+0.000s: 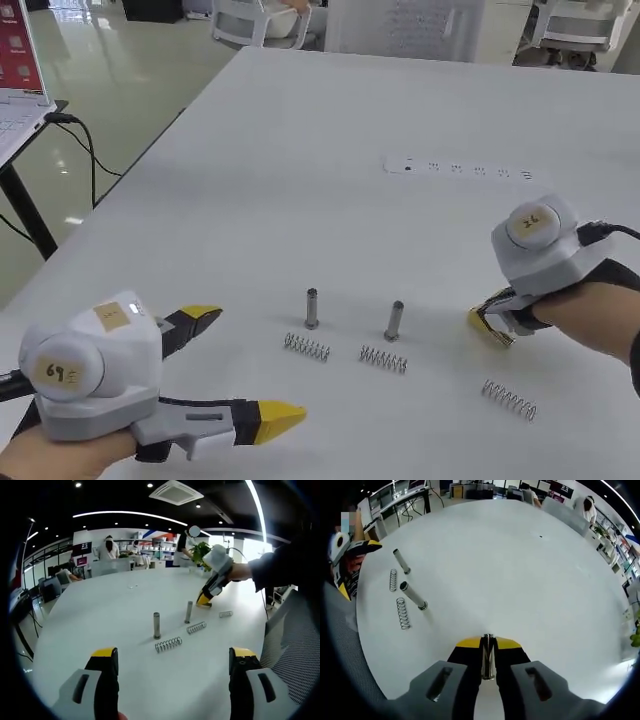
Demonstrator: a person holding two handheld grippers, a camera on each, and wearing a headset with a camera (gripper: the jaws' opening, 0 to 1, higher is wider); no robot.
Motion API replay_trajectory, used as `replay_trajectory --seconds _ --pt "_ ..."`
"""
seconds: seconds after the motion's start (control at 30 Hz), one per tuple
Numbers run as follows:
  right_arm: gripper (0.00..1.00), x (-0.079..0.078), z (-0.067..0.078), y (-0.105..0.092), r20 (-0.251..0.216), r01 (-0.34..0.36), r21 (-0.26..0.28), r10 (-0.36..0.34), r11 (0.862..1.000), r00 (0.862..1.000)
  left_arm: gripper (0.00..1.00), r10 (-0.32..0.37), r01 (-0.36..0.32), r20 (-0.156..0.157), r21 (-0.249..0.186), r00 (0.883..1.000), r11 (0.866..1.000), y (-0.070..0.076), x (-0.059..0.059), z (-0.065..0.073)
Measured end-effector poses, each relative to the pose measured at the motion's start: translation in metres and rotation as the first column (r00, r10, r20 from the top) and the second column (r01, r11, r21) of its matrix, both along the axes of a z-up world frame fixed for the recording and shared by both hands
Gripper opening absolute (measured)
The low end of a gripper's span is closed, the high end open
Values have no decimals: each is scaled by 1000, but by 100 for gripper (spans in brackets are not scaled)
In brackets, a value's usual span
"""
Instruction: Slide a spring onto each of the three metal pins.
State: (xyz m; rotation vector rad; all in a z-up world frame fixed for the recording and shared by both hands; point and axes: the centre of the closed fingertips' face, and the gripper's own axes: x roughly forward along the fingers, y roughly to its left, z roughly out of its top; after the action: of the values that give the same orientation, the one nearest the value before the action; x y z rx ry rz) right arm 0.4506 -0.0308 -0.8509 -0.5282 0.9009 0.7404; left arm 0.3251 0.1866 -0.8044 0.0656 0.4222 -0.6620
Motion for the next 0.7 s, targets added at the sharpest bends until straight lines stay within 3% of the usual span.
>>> replay_trajectory --seconds 0.33,0.7 --pt "10 -2 20 -3 37 8 53 -10 999 999 91 -15 15 6 1 1000 1000 -4 1 2" --pt "10 -12 29 -4 63 18 95 -24 995 998 91 -28 28 15 5 1000 1000 -8 1 5"
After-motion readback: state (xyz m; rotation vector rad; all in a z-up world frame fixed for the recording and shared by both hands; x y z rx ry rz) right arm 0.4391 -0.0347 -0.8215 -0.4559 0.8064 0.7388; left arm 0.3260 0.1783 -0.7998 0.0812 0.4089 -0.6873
